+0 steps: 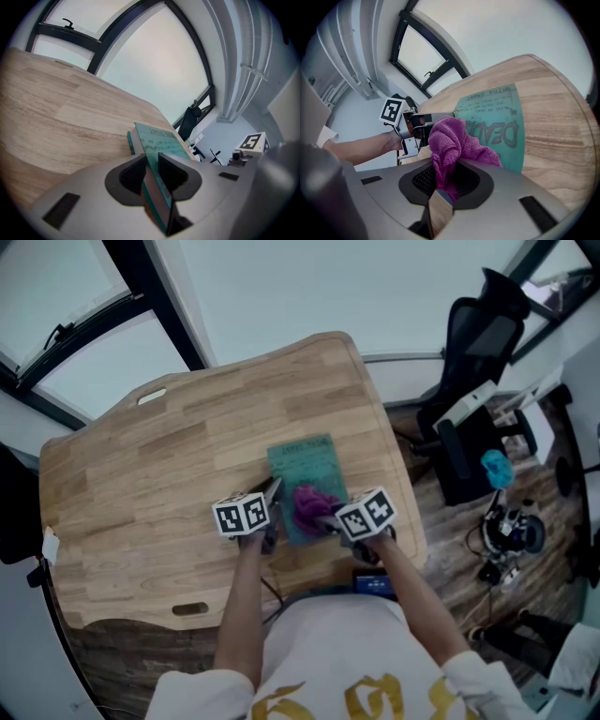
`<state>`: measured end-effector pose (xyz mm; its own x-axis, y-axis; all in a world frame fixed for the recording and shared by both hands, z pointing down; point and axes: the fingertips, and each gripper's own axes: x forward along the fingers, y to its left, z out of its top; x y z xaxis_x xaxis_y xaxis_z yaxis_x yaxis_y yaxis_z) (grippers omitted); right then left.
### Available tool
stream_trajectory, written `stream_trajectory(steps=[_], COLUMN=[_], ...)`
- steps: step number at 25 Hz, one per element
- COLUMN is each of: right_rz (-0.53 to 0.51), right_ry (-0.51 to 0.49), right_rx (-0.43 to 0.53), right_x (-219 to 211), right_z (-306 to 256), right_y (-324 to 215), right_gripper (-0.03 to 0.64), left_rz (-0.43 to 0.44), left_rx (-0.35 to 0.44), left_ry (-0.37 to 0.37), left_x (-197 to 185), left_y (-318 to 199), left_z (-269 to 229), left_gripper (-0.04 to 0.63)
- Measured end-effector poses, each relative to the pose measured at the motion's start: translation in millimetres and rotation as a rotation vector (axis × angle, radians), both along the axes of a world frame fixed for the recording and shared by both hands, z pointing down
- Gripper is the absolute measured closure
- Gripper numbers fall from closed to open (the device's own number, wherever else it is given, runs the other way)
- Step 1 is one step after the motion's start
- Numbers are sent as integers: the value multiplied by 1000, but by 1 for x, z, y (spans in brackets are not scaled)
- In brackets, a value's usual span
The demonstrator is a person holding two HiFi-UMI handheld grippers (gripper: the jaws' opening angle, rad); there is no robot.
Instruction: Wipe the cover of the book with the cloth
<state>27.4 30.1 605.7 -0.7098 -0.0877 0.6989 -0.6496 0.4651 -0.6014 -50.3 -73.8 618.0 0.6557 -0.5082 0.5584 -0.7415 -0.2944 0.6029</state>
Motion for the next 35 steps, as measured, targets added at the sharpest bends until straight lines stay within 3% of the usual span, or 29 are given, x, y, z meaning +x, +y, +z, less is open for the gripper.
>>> stream_trajectory(steps=[35], right_rz=[31], right_ry=[-7], right_rx=[19], right_x=[-11], right_z=[-2], right_y=[-77], right_gripper=[554], left_rz=[7], left_rx=[-1], left_ry=[8], left_x=[3], left_y=[4], left_z=[-1], left_gripper=[511])
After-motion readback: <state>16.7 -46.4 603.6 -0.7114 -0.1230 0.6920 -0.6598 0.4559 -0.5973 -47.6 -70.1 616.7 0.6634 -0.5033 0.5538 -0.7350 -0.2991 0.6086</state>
